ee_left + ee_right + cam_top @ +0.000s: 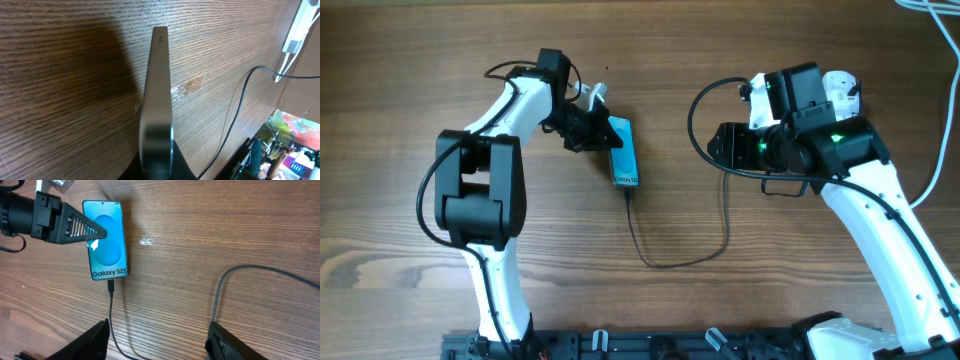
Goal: Plug charger to phone and switch on socket
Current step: 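Lay the phone flat on the table with the left gripper and release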
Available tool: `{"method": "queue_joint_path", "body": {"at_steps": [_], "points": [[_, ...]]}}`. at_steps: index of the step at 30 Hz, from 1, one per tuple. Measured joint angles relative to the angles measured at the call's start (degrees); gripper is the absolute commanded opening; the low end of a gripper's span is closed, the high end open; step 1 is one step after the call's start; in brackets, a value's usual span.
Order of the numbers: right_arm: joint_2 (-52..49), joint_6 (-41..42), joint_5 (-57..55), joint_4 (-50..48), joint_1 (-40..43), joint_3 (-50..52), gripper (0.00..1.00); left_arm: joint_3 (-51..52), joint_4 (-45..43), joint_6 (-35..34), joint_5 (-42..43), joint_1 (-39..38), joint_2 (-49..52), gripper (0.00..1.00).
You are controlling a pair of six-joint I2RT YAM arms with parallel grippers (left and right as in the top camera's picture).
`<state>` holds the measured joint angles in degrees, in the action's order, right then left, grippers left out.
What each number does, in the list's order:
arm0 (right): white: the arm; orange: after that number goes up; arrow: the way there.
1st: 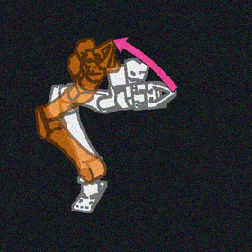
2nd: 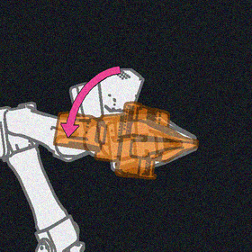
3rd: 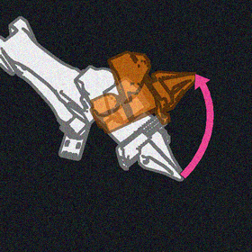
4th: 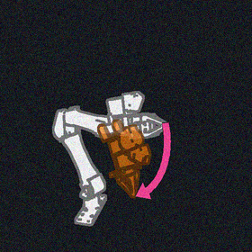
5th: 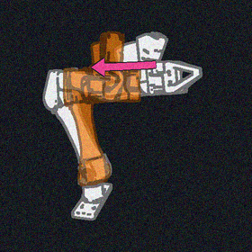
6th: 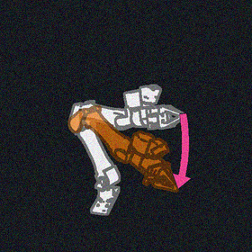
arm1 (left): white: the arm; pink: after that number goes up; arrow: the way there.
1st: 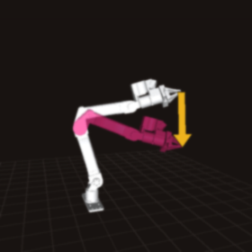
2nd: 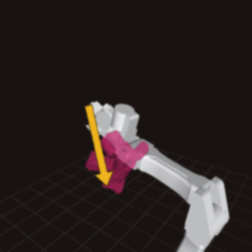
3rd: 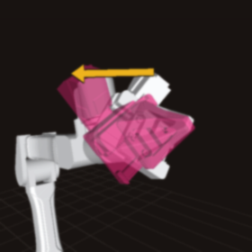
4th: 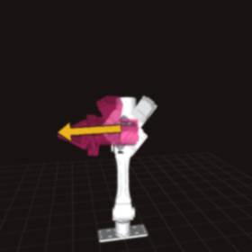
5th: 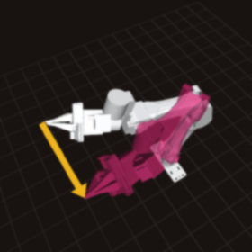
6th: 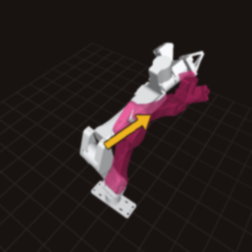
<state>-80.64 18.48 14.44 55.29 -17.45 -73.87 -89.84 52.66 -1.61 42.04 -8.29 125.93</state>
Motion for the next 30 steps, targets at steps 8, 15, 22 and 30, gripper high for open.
{"method": "queue_joint_path", "body": {"at_steps": [8, 15, 22, 30], "points": [[0.0, 0.02, -0.63, 0.02, 0.0, 0.0, 0.64, 0.0, 0.66, -0.46, -0.2, 0.0, 0.0, 0.16], [0.0, 0.0, -0.79, 0.0, 0.0, 0.0, 0.64, 0.0, 0.68, -0.63, -0.24, 0.0, 0.0, 0.27], [0.0, -0.2, -0.81, 0.0, 0.0, 0.0, 0.64, 0.0, 1.09, -0.68, -0.68, 0.0, 0.0, 0.38], [0.0, -0.22, -0.81, 0.02, 0.0, 0.0, 0.66, 0.0, 1.11, -0.76, -2.19, 0.0, 0.0, 0.64]]}}
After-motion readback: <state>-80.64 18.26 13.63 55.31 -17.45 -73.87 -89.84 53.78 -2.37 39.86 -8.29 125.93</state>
